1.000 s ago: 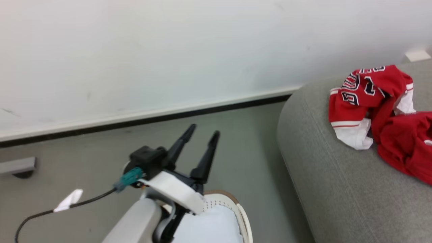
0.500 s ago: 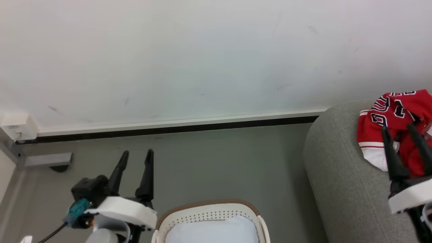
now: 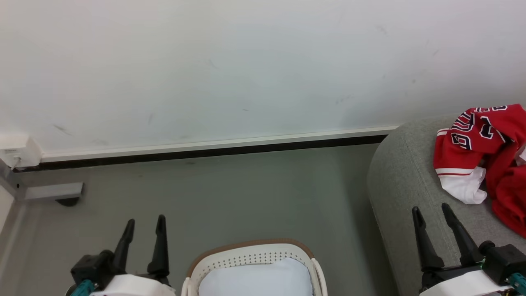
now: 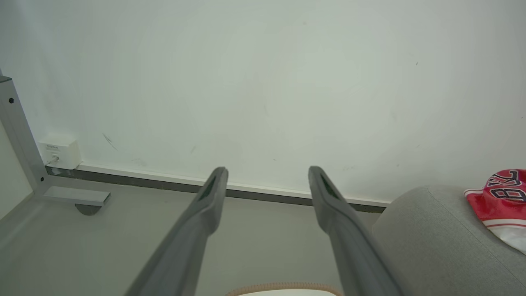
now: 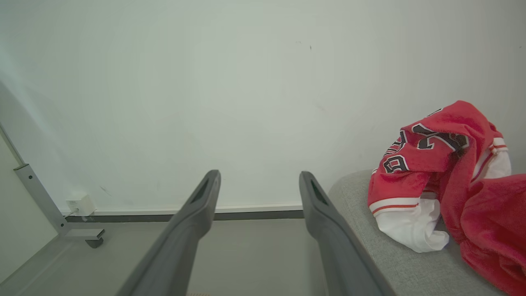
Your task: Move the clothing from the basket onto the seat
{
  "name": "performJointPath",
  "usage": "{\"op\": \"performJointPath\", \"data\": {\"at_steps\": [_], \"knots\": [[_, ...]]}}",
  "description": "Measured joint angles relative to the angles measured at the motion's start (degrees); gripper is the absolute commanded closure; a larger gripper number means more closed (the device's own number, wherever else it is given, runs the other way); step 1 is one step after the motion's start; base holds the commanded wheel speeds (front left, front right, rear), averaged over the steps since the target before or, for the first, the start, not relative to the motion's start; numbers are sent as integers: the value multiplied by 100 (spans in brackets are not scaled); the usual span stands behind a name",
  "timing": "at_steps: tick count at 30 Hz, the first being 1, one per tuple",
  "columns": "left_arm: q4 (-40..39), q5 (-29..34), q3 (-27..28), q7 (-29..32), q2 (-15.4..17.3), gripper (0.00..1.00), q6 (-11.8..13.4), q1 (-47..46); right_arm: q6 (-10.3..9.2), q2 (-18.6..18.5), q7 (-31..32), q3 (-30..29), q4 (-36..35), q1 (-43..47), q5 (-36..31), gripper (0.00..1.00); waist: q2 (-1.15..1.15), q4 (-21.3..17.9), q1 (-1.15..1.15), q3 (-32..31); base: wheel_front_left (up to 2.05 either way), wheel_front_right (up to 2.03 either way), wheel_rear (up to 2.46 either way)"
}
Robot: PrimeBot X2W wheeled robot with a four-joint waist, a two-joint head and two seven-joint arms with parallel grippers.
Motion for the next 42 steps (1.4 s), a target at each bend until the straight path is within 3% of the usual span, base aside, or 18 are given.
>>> {"op": "performJointPath", "data": {"at_steps": [11, 24, 25, 31, 42], "knots": [[66, 271, 258, 0, -122, 0, -245, 3, 0, 165, -1, 69, 121, -54, -145, 0, 0, -19, 0, 12, 0, 0, 0], [111, 212, 172, 0, -126, 0, -218, -23, 0, 212, -1, 57, 177, -66, -124, 0, 0, 54, 1, 52, 0, 0, 0], [152, 183, 157, 0, -126, 100, -234, -33, 0, 221, -1, 58, 181, -67, -124, 100, 0, 58, 0, 59, 0, 0, 0], [426, 115, 131, 54, -170, 100, -244, 147, 1, 318, 45, 102, 388, 140, -67, 100, 0, 66, 1, 64, 0, 0, 0], [382, -995, 232, 365, -172, 100, -256, 152, 0, 343, 339, -113, 357, 161, 936, 100, 0, 103, 1, 51, 0, 0, 0]]}}
